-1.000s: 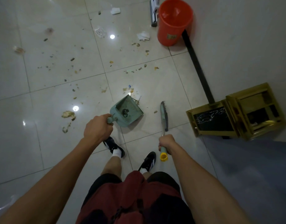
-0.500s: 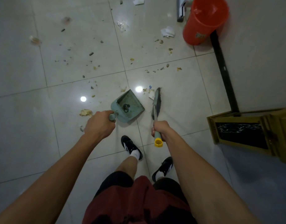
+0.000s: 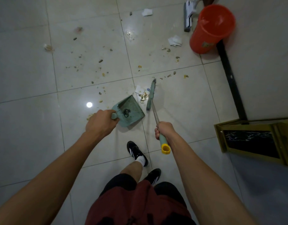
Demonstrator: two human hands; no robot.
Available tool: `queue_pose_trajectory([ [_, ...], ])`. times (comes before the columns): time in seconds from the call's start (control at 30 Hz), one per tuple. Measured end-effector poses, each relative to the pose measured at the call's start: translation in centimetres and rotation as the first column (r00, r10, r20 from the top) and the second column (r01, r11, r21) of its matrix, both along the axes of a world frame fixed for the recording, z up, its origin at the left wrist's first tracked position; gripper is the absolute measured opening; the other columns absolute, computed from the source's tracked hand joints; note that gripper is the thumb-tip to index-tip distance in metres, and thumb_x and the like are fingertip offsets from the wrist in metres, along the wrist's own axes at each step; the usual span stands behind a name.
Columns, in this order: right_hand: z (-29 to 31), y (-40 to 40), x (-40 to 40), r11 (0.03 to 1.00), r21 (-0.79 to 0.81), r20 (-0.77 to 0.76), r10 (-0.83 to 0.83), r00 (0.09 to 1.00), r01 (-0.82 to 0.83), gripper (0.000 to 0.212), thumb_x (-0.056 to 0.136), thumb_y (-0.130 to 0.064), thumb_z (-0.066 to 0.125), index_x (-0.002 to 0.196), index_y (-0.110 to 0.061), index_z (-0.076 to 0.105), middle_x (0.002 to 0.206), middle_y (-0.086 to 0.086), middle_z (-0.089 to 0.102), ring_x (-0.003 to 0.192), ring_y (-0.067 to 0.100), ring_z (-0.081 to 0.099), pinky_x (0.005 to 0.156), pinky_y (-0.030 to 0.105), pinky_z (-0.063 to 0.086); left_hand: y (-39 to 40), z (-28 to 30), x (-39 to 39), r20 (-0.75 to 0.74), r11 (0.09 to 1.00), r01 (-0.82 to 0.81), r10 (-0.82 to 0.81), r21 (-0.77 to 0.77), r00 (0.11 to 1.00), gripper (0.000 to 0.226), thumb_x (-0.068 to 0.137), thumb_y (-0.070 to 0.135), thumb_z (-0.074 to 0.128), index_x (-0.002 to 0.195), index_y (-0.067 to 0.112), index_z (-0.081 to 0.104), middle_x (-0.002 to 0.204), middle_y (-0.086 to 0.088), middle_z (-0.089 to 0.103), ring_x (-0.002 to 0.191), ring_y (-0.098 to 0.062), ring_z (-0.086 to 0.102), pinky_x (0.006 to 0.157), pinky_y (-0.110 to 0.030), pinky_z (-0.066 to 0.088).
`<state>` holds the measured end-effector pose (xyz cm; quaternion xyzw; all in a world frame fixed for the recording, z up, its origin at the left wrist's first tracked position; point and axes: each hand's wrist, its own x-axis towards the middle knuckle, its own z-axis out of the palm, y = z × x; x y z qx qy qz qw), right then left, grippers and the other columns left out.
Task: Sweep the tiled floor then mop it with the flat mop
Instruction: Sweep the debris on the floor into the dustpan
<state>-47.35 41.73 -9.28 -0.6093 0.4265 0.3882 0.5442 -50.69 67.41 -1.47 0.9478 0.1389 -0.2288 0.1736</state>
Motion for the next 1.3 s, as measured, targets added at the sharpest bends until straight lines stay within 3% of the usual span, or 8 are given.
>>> queue_pose_trajectory([
  [0.37,2.3,-12.1,-11.6,0.995,-0.078,0.056,-0.058,0.997,0.062,0.022,0.088,0.006,0.039,0.077,-0.004,0.055,0.06,0.011,0.048,0.043,0.018,0.042,0.04,0.021,0.037,-8.9,2.3,-5.7,0.043,0.993,0.111,-0.113,0.044,0.993,0.021,0.097,0.035,0.058,0.111,0.026,0.071,0.086,-0.002,0.069,0.07,-0.022,0.064,0.065,-0.041,0.061],
  [0.57,1.5,-16.9,-18.8,0.978,-0.209,0.019,0.011,1.0,-0.007,0.029,0.09,0.002,0.04,0.109,0.009,0.059,0.08,0.02,0.058,0.051,0.025,0.053,0.046,0.028,0.046,-12.3,2.4,-7.8,0.049,0.984,0.172,-0.174,0.048,0.983,0.02,0.097,0.038,0.058,0.11,0.029,0.07,0.078,0.005,0.065,0.065,-0.016,0.062,0.06,-0.038,0.06],
  [0.67,0.8,-17.2,-20.9,0.97,-0.241,-0.017,0.032,0.999,-0.035,0.033,0.09,-0.001,0.042,0.118,0.01,0.057,0.091,0.022,0.059,0.064,0.03,0.059,0.059,0.037,0.055,-13.1,2.0,-8.4,0.046,0.979,0.199,-0.201,0.039,0.979,0.018,0.096,0.038,0.058,0.104,0.029,0.071,0.075,0.008,0.063,0.064,-0.014,0.06,0.058,-0.034,0.058],
  [0.73,0.6,-16.8,-21.7,0.961,-0.265,-0.06,0.068,0.996,-0.082,0.038,0.089,-0.002,0.044,0.124,0.009,0.053,0.106,0.024,0.062,0.086,0.036,0.065,0.076,0.045,0.057,-13.1,1.8,-8.5,0.045,0.975,0.219,-0.221,0.033,0.974,0.016,0.096,0.038,0.059,0.102,0.029,0.07,0.071,0.012,0.06,0.062,-0.011,0.059,0.052,-0.029,0.052],
  [0.8,0.7,-15.9,-21.9,0.957,-0.27,-0.099,0.085,0.991,-0.109,0.041,0.088,-0.001,0.044,0.128,0.008,0.051,0.12,0.029,0.062,0.1,0.04,0.066,0.084,0.047,0.057,-12.6,1.6,-8.3,0.046,0.973,0.228,-0.229,0.03,0.972,0.014,0.096,0.039,0.059,0.099,0.03,0.07,0.068,0.015,0.057,0.06,-0.008,0.056,0.048,-0.024,0.043],
  [0.97,1.1,-11.1,-20.2,0.945,-0.263,-0.144,0.159,0.977,-0.193,0.045,0.091,-0.003,0.049,0.134,0.008,0.046,0.129,0.028,0.057,0.111,0.042,0.062,0.092,0.044,0.056,-9.6,1.0,-7.2,0.016,0.975,0.221,-0.222,0.028,0.975,0.015,0.095,0.04,0.058,0.089,0.03,0.067,0.068,0.008,0.061,0.059,-0.012,0.057,0.05,-0.026,0.045],
  [1.17,1.1,-2.3,-15.5,0.958,-0.215,-0.155,0.161,0.975,-0.192,0.038,0.09,-0.002,0.051,0.127,0.008,0.049,0.12,0.027,0.06,0.107,0.039,0.064,0.09,0.047,0.057,-3.2,0.9,-4.9,-0.022,0.99,0.124,-0.126,-0.065,0.992,0.014,0.092,0.036,0.061,0.082,0.028,0.066,0.069,0.007,0.063,0.062,-0.015,0.061,0.061,-0.036,0.058],
  [1.3,1.3,3.8,-11.7,0.987,-0.12,-0.131,0.095,0.987,-0.111,0.033,0.088,0.007,0.05,0.119,0.016,0.053,0.094,0.023,0.058,0.085,0.034,0.062,0.07,0.042,0.052,2.7,1.8,-3.3,-0.031,0.994,0.062,-0.065,-0.086,0.997,0.017,0.088,0.04,0.061,0.079,0.027,0.067,0.069,0.006,0.064,0.062,-0.017,0.063,0.058,-0.032,0.056],
])
